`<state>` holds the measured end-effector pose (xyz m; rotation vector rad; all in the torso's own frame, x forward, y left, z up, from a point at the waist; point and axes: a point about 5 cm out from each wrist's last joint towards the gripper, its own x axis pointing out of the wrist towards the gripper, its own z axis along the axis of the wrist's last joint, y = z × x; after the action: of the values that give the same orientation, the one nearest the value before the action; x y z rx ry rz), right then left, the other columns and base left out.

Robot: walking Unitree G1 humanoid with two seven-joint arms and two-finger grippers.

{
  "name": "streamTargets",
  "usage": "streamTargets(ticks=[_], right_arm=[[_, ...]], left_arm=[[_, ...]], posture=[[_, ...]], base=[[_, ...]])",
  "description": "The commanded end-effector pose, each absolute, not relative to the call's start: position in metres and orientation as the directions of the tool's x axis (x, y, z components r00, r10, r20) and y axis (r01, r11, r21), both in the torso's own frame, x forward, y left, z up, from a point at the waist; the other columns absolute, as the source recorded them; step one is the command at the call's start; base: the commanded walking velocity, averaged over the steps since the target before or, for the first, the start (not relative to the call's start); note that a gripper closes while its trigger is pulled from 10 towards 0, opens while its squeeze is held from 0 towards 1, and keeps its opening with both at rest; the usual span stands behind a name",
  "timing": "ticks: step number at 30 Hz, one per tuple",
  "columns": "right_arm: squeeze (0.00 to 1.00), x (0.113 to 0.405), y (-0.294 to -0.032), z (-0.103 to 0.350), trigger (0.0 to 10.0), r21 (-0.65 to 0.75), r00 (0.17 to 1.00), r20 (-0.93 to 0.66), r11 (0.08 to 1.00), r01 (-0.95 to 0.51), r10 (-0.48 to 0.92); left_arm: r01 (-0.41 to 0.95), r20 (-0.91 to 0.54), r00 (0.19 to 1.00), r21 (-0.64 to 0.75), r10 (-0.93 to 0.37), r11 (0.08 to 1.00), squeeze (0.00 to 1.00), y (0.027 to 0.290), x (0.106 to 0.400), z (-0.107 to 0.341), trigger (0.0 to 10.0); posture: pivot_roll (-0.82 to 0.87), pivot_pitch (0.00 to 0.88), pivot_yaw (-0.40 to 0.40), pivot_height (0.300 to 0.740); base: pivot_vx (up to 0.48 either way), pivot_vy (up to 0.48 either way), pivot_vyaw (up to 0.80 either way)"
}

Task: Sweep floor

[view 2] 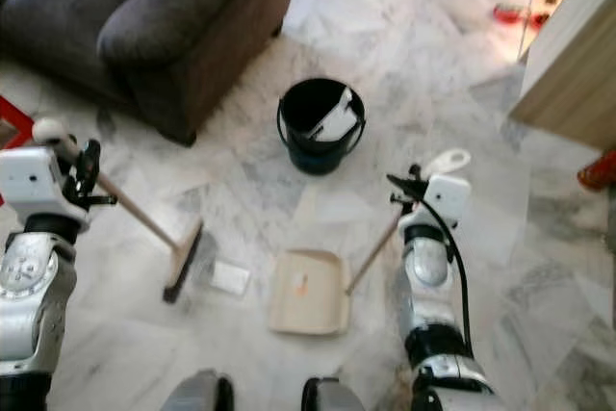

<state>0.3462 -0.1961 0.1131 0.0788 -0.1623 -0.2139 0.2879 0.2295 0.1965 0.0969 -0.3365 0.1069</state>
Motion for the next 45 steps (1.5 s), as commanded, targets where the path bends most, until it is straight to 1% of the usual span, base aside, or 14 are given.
streamTargets(ticks=[1, 9, 16, 18, 19, 23, 27, 32, 34, 37, 38, 39, 40, 45], right_arm=[[0.00, 0.345, -0.194, 0.114, 10.0, 0.111, 0.961, 0.171, 0.973, 0.200, -0.217], [0.00, 0.342, -0.195, 0.112, 10.0, 0.107, 0.961, 0.169, 0.973, 0.204, -0.220], [0.00, 0.338, -0.191, 0.106, 10.0, 0.113, 0.960, 0.171, 0.972, 0.204, -0.221], [0.00, 0.336, -0.190, 0.104, 10.0, 0.117, 0.961, 0.168, 0.972, 0.202, -0.220], [0.00, 0.334, -0.188, 0.103, 10.0, 0.128, 0.960, 0.175, 0.971, 0.200, -0.221], [0.00, 0.328, -0.187, 0.101, 10.0, 0.144, 0.949, 0.208, 0.967, 0.211, -0.238], [0.00, 0.320, -0.185, 0.092, 10.0, 0.154, 0.949, 0.201, 0.965, 0.213, -0.242], [0.00, 0.312, -0.184, 0.077, 10.0, 0.165, 0.956, 0.155, 0.961, 0.222, -0.248], [0.00, 0.308, -0.182, 0.071, 10.0, 0.168, 0.958, 0.134, 0.959, 0.230, -0.253], [0.00, 0.306, -0.180, 0.067, 10.0, 0.165, 0.959, 0.122, 0.958, 0.234, -0.255], [0.00, 0.305, -0.179, 0.064, 10.0, 0.170, 0.960, 0.112, 0.957, 0.236, -0.257], [0.00, 0.305, -0.179, 0.064, 10.0, 0.170, 0.960, 0.112, 0.957, 0.236, -0.257], [0.00, 0.303, -0.176, 0.061, 10.0, 0.172, 0.961, 0.102, 0.956, 0.237, -0.256], [0.00, 0.302, -0.173, 0.058, 10.0, 0.173, 0.963, 0.086, 0.956, 0.236, -0.254]], left_arm=[[-0.126, 0.354, 0.931, 0.098, 0.084, 0.987, 0.00, 0.230, 0.284, 0.200, 10.0], [-0.117, 0.320, 0.944, 0.100, 0.079, 0.988, 0.00, 0.231, 0.276, 0.193, 10.0], [-0.115, 0.286, 0.955, 0.122, 0.076, 0.986, 0.00, 0.235, 0.265, 0.186, 10.0], [-0.105, 0.271, 0.960, 0.131, 0.066, 0.986, 0.00, 0.234, 0.261, 0.184, 10.0], [-0.098, 0.256, 0.965, 0.142, 0.059, 0.985, 0.00, 0.236, 0.256, 0.183, 10.0], [-0.121, 0.241, 0.967, 0.147, 0.083, 0.982, 0.00, 0.243, 0.248, 0.183, 10.0], [-0.107, 0.230, 0.970, 0.138, 0.073, 0.985, 0.00, 0.241, 0.245, 0.184, 10.0], [-0.088, 0.224, 0.972, 0.077, 0.069, 0.993, 0.00, 0.240, 0.245, 0.190, 10.0], [-0.066, 0.224, 0.973, 0.016, 0.061, 0.998, 0.00, 0.242, 0.246, 0.197, 10.0], [-0.052, 0.220, 0.974, -0.017, 0.054, 0.998, 0.00, 0.244, 0.246, 0.201, 10.0], [-0.024, 0.209, 0.977, -0.055, 0.036, 0.998, 0.00, 0.246, 0.246, 0.204, 10.0], [-0.024, 0.209, 0.977, -0.055, 0.036, 0.998, 0.00, 0.246, 0.246, 0.204, 10.0], [0.003, 0.201, 0.979, -0.085, 0.014, 0.996, 0.00, 0.248, 0.246, 0.208, 10.0], [0.097, 0.205, 0.976, -0.115, -0.072, 0.989, 0.00, 0.247, 0.246, 0.224, 10.0]], posture=[[0.12, 0.275, -0.063, 0.740], [0.12, 0.265, -0.057, 0.740], [0.14, 0.278, -0.054, 0.740], [0.14, 0.285, -0.052, 0.740], [0.15, 0.304, -0.051, 0.740], [0.16, 0.340, -0.045, 0.740], [0.17, 0.366, -0.036, 0.740], [0.18, 0.387, -0.023, 0.740], [0.19, 0.394, -0.017, 0.740], [0.20, 0.400, -0.011, 0.740], [0.21, 0.405, -0.005, 0.740], [0.21, 0.405, -0.005, 0.740], [0.22, 0.408, -0.003, 0.740], [0.23, 0.410, 0.004, 0.740]], base=[[0.000, 0.000, 0.00], [0.000, 0.000, 0.00], [0.000, 0.000, 0.00], [0.000, 0.000, 0.00], [0.000, 0.000, 0.00], [0.000, 0.000, 0.00], [0.000, 0.000, 0.00], [0.000, 0.000, 0.00], [0.000, 0.000, 0.00], [0.000, 0.000, 0.00], [0.000, 0.000, 0.00], [0.000, 0.000, 0.00], [0.000, 0.000, 0.00], [0.000, 0.000, 0.00]])
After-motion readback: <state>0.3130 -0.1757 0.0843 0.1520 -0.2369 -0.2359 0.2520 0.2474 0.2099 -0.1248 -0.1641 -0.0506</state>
